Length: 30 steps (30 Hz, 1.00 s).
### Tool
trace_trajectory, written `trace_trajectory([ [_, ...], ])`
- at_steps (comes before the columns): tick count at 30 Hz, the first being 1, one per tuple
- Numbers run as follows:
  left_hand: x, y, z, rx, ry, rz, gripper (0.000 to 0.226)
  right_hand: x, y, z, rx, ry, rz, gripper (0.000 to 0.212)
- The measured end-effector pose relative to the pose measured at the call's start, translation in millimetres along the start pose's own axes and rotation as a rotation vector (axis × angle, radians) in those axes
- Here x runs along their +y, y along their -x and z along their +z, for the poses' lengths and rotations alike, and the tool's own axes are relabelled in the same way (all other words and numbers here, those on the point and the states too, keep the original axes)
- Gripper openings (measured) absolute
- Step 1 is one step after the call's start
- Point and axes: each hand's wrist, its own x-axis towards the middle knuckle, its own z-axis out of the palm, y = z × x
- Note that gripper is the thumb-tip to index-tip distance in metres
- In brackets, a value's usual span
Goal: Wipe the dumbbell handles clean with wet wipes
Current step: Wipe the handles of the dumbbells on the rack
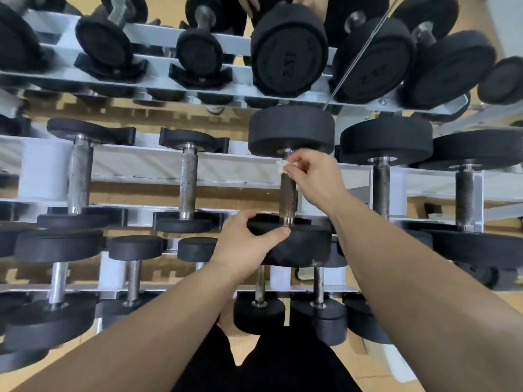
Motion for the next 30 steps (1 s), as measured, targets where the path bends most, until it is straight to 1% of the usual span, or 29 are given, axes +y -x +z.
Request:
trace_trajectory([
  [1, -2.4, -1.1, -3.1, 0.011, 0.001, -0.015, 0.086, -0.6, 1.5, -2.4, -0.040, 0.020, -0.005, 0.005],
  [2, -3.7, -2.7, -5.9, 0.015, 0.001, -0.034, 0.090, -1.5, 5.9, -6.2, -0.125, 0.064, -0.021, 0.003],
  [4, -2.5, -5.3, -10.4, 0.010, -0.018, -0.056, 0.100, -2.0, 18.7, -14.7, -0.364, 0.192, -0.061, 0.002],
  [5, -2.1, -7.2, -11.9, 0.010, -0.033, -0.064, 0.105, -0.3, 24.4, -17.1, -0.455, 0.234, -0.067, 0.004],
  [6, -2.4, -9.6, -12.5, 0.007, -0.041, -0.075, 0.110, 2.2, 27.5, -17.7, -0.500, 0.246, -0.071, 0.005],
  [7, -3.2, -11.8, -13.0, 0.001, -0.039, -0.088, 0.115, 3.4, 28.6, -16.7, -0.493, 0.243, -0.090, 0.007],
  [8, -4.6, -14.1, -13.0, -0.007, -0.032, -0.099, 0.120, 3.8, 26.7, -13.9, -0.444, 0.242, -0.124, 0.007],
  [10, -6.1, -15.8, -12.0, -0.018, -0.024, -0.113, 0.132, 3.1, 15.9, -5.2, -0.254, 0.225, -0.187, 0.006],
  [12, -7.4, -15.2, -10.9, -0.015, -0.016, -0.116, 0.144, -1.4, 0.7, 2.6, -0.058, 0.134, -0.151, 0.008],
  [14, -6.9, -14.7, -11.0, -0.011, -0.010, -0.113, 0.150, -4.1, -8.0, 8.8, 0.018, 0.100, -0.085, 0.012],
  [15, -6.0, -14.7, -11.8, -0.014, -0.013, -0.112, 0.152, -4.9, -7.8, 9.7, 0.009, 0.116, -0.069, 0.014],
  [16, -5.8, -15.0, -12.4, -0.018, -0.015, -0.112, 0.153, -4.2, -5.1, 8.6, -0.036, 0.141, -0.072, 0.014],
  [17, -5.3, -14.7, -12.5, -0.019, -0.014, -0.112, 0.154, -3.6, 0.3, 4.4, -0.117, 0.173, -0.104, 0.013],
  [20, -2.2, -10.6, -11.4, -0.001, -0.001, -0.127, 0.153, 1.9, 18.8, -10.8, -0.458, 0.269, -0.229, 0.010],
  [21, -1.3, -8.7, -10.2, 0.004, 0.011, -0.141, 0.151, 3.9, 21.9, -14.6, -0.525, 0.298, -0.257, 0.010],
  [22, -0.9, -6.8, -8.4, 0.009, 0.028, -0.160, 0.150, 5.8, 21.0, -16.1, -0.534, 0.322, -0.291, 0.010],
  [23, -0.5, -5.3, -6.6, 0.017, 0.049, -0.182, 0.150, 7.4, 17.5, -16.5, -0.488, 0.331, -0.328, 0.010],
  [24, -0.5, -4.1, -4.9, 0.029, 0.072, -0.202, 0.151, 9.2, 11.1, -15.9, -0.403, 0.308, -0.333, 0.010],
  [26, 0.1, -2.7, -2.5, 0.060, 0.103, -0.222, 0.157, 11.1, -3.9, -17.2, -0.225, 0.156, -0.224, 0.009],
  [27, -0.9, -3.0, -1.7, 0.075, 0.109, -0.223, 0.159, 12.0, -9.0, -18.0, -0.180, 0.058, -0.159, 0.006],
  [28, -1.1, -2.8, -1.0, 0.087, 0.109, -0.220, 0.160, 13.6, -10.9, -17.2, -0.170, -0.015, -0.113, 0.004],
  [30, -2.2, -2.6, 0.0, 0.105, 0.096, -0.211, 0.161, 17.4, -4.8, -14.7, -0.215, -0.037, -0.093, 0.006],
])
